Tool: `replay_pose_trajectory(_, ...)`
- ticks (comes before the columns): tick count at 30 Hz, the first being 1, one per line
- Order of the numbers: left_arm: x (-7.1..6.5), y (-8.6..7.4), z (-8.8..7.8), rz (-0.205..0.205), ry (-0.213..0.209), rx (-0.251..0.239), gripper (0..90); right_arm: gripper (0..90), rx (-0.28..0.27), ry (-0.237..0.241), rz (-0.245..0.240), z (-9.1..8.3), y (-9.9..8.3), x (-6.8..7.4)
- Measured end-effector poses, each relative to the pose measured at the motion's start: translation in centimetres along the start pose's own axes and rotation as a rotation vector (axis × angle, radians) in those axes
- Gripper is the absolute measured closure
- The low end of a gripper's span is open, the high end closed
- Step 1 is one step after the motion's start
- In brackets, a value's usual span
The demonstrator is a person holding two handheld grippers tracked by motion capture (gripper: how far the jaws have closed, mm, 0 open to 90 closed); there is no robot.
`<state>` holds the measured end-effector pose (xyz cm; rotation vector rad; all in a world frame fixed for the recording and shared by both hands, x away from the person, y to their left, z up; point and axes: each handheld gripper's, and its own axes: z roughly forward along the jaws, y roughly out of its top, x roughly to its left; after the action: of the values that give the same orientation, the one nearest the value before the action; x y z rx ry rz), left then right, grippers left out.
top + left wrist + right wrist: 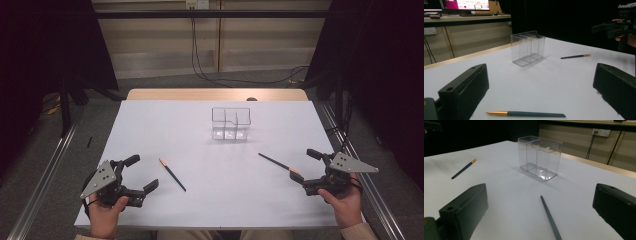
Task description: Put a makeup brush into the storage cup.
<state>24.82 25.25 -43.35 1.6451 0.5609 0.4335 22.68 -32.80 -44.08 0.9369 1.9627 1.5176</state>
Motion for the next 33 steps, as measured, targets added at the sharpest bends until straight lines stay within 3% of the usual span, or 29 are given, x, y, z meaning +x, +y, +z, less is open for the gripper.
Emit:
replay_pose_trajectory(9, -0.1, -0.2, -0.1, -0.017, 0.008, 0.0, 0.0, 0.0, 0.006, 0.01, -0.018, 0.2, 0.1, 0.3)
replay_pose_trajectory(12, -0.3, -0.1, 0.0, -0.003, 0.01, 0.013, 0.0, 0.0, -0.004, 0.003, -0.02, 0.0, 0.3, 0.4)
replay_pose_trajectory(15, -0.3, 0.1, 0.1, -0.02, 0.012, -0.008, 0.0, 0.0, 0.0, 0.01, -0.025, 0.1, 0.4, 0.5)
replay_pose_trajectory(21, -0.3, 0.3, 0.9, -0.02, 0.032, -0.004, 0.0, 0.0, 0.001, 0.017, -0.035, 0.2, 0.5, 0.8)
replay_pose_trajectory(33, 0.2, 1.0, 1.9, -0.019, 0.049, -0.049, 0.0, 0.0, 0.003, 0.02, -0.041, 0.2, 0.5, 0.9)
